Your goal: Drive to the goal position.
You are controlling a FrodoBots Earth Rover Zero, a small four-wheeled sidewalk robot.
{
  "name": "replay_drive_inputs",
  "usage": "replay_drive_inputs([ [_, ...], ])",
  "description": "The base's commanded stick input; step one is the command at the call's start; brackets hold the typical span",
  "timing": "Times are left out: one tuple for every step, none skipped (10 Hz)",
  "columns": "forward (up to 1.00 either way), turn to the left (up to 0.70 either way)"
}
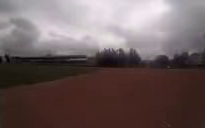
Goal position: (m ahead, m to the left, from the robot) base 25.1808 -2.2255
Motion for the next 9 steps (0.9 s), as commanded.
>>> replay_drive_inputs([
  [0.7,0.0],
  [0.7,0.0],
  [0.7,0.0],
  [0.7,0.0],
  [0.7,0.0],
  [0.7,0.0],
  [0.7,0.0],
  [0.7,0.0],
  [0.7,0.0],
])
